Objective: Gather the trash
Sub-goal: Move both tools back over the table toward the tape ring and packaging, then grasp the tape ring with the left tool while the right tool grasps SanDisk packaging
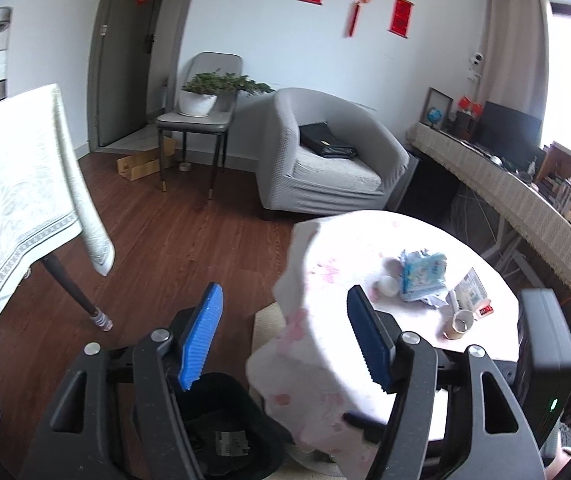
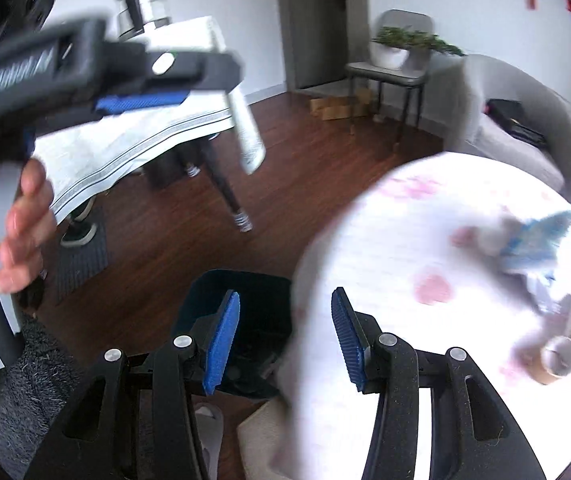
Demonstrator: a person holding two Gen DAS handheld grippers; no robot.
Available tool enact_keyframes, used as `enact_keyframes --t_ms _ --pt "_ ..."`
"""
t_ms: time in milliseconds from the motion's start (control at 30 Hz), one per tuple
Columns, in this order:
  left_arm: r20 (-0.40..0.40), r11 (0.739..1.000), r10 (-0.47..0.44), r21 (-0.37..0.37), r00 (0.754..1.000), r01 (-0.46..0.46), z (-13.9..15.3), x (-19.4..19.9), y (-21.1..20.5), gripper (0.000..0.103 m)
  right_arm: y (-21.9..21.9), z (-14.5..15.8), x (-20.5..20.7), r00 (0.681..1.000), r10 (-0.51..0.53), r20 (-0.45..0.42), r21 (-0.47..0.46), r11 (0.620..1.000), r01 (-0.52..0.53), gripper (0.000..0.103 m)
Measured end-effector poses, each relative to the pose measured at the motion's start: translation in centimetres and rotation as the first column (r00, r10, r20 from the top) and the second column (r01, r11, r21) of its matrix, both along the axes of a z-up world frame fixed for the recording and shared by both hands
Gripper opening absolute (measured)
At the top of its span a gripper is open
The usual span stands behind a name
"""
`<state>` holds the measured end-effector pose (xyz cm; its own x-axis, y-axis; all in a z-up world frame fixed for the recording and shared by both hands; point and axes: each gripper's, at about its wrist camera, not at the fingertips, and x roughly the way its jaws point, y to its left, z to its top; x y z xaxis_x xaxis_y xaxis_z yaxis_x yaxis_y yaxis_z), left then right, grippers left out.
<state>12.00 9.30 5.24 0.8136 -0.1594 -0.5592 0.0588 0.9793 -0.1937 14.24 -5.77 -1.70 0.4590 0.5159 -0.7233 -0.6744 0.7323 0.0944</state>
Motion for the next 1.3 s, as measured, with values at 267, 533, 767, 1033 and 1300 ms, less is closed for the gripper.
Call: enact_keyframes --t_ms 267,533,767,1033,1300 --pt "-0.014 0.997 -0.073 0.01 0.997 0.073 -0.6 1.2 -4.6 0.068 -6.2 0.9 1.7 0.992 -0.126 0.02 0.028 0.992 0.125 0.049" --pt "-0.05 0.987 -0.162 0.0 0.986 0.162 -1.8 2.5 -9.2 0.068 -11.9 1.2 2.2 0.974 -0.228 0.012 0.053 0.972 0.227 0.049" --pt "-0.09 0.974 -0.224 0.023 0.97 0.227 -3.4 3.3 -12.7 0.071 -16.4 1.1 2.8 0.953 -0.304 -0.003 0.064 0.951 0.304 0.05" --pt "-0.144 0.949 -0.304 0.037 0.942 0.312 -5.1 4.5 -17.1 0.074 -20.3 0.8 2.6 0.929 -0.369 -0.008 0.064 0.927 0.369 0.064" --pt "-0.187 0.926 -0.353 0.069 0.917 0.371 -7.0 5.9 -20.8 0.075 -24.3 0.9 2.5 0.903 -0.43 -0.016 0.098 0.898 0.43 0.071"
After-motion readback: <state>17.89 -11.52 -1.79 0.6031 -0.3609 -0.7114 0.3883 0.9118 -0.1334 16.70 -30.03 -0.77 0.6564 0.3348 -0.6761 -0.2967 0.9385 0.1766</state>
